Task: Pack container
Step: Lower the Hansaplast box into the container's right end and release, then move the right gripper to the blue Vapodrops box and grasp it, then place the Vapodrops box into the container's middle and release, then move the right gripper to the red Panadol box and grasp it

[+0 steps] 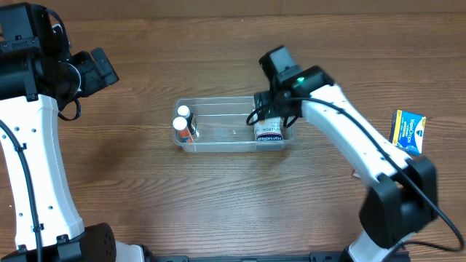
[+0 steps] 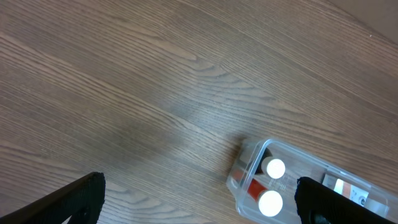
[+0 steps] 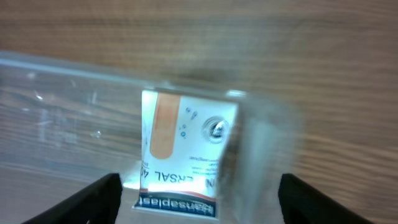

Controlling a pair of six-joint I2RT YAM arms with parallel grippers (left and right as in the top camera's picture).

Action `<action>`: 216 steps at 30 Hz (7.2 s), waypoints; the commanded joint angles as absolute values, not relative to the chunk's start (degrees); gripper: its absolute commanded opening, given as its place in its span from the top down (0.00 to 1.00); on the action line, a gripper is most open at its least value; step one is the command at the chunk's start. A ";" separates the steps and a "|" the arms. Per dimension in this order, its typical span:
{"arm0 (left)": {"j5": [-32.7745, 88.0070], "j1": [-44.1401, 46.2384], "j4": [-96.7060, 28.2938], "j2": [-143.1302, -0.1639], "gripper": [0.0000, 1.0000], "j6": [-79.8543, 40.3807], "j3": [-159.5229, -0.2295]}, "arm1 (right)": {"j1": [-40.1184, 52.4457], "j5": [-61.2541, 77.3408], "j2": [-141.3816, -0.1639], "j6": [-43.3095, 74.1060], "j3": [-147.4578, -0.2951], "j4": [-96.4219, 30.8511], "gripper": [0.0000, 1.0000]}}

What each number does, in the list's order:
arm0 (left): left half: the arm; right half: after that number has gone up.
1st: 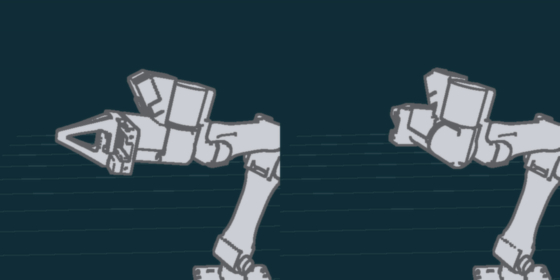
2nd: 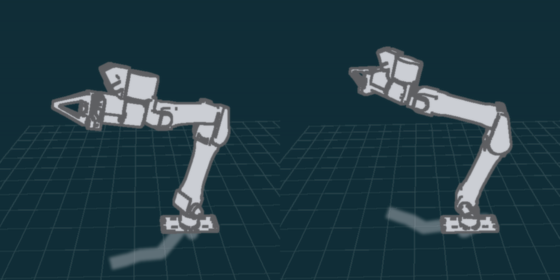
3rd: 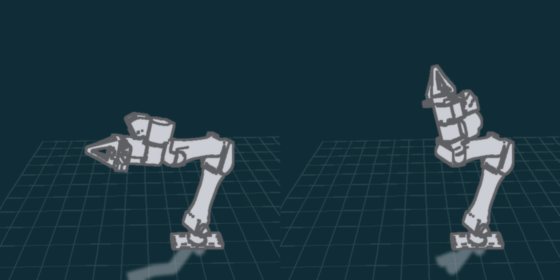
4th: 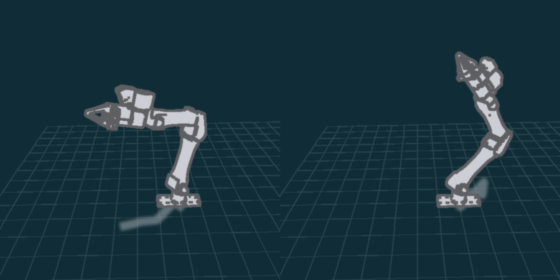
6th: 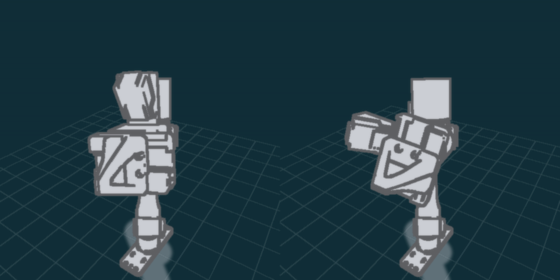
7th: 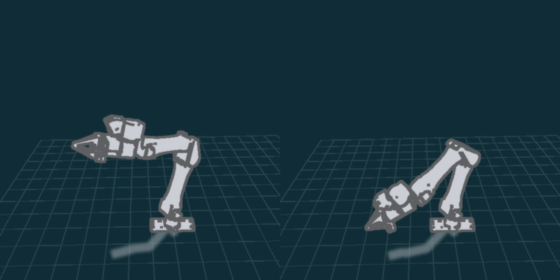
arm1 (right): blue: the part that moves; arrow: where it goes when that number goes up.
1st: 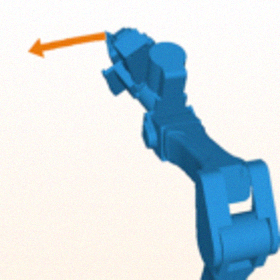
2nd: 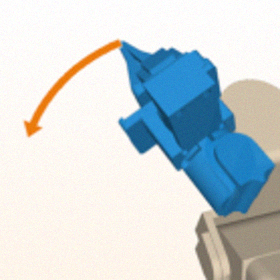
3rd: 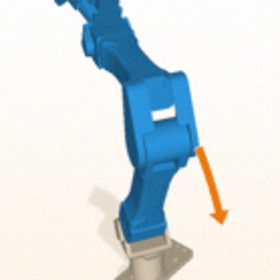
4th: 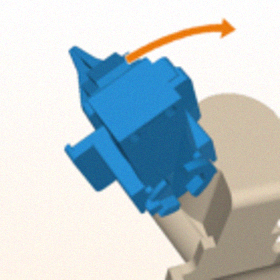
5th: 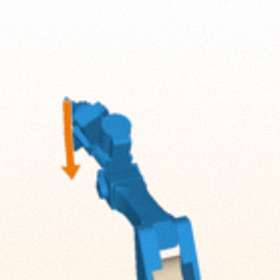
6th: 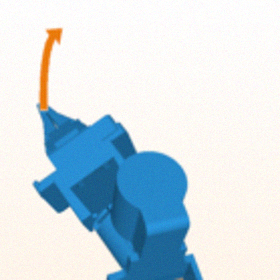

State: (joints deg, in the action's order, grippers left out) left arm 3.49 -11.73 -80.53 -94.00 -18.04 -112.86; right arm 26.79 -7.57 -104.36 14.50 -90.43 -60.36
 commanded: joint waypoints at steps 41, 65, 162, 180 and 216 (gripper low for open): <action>4.10 -11.97 -80.29 -94.41 0.01 -17.56 -112.55 | -29.39 -3.25 -123.37 2.55 -92.88 -65.58 0.00; 4.10 -11.97 -80.36 -94.41 0.01 -17.54 -112.55 | -28.93 -1.06 -122.83 5.80 -97.58 -69.63 0.28; 3.84 -11.99 -80.60 -94.41 0.01 -16.69 -112.55 | -3.40 -8.88 -88.03 28.08 -103.22 -95.92 0.00; 3.88 -11.97 -80.73 -94.41 0.00 -16.71 -112.55 | -16.05 -4.34 -86.87 19.00 -60.05 -62.96 0.00; 3.88 -11.97 -80.62 -94.41 0.00 -16.71 -112.55 | -18.35 1.37 -103.61 10.48 -60.93 -58.59 0.28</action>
